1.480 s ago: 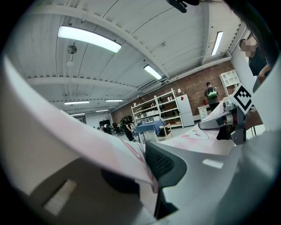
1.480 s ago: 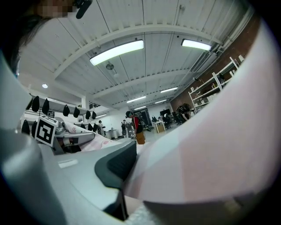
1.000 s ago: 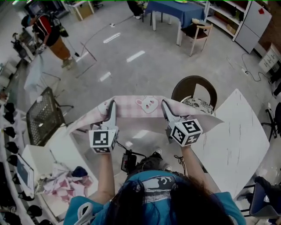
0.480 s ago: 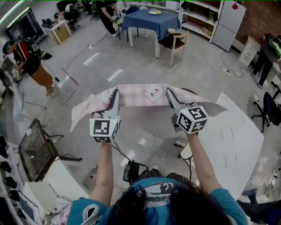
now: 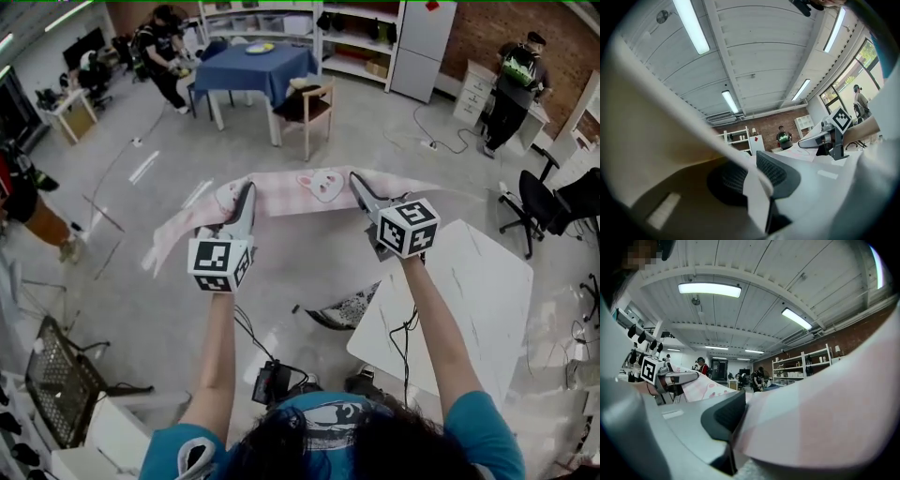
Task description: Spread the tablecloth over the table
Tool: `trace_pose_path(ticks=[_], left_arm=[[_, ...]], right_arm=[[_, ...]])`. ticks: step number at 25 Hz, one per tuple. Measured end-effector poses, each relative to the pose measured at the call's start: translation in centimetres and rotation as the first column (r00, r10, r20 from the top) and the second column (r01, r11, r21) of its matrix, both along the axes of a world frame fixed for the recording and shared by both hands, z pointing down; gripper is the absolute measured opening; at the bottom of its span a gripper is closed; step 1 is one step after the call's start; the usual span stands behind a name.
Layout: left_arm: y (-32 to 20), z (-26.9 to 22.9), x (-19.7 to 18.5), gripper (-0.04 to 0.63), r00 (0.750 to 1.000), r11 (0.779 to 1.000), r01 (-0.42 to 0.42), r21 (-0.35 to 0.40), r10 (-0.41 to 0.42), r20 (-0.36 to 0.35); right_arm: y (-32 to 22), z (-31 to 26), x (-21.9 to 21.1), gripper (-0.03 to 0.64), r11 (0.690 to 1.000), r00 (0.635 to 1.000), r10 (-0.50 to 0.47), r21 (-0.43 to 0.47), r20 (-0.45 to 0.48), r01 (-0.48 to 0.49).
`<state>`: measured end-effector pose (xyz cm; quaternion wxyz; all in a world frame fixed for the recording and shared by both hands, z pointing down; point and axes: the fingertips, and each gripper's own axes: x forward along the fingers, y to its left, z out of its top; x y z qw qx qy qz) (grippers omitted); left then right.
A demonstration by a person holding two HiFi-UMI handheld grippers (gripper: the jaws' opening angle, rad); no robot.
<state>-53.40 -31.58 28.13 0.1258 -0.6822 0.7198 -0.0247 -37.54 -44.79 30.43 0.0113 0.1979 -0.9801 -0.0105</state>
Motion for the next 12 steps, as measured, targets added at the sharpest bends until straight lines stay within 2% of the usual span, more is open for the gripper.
trace_pose_path(ticks=[7,12], left_arm=[[-11.9,-3.5,6.7,0.078,0.996,0.998,-0.059,0.006,0.059,0.061],[-19.1,-6.4,12.5,0.078,0.986,0.99,-0.14,0.033,0.136,0.092]], right_arm=[[-11.2,-2.9,6.9,0.064,0.998,0.999,0.044,0.035,0.004,-0.044],[-17.7,-6.0,13.1,0.064,0.985,0.992,0.121,0.122,0.027,-0.123]])
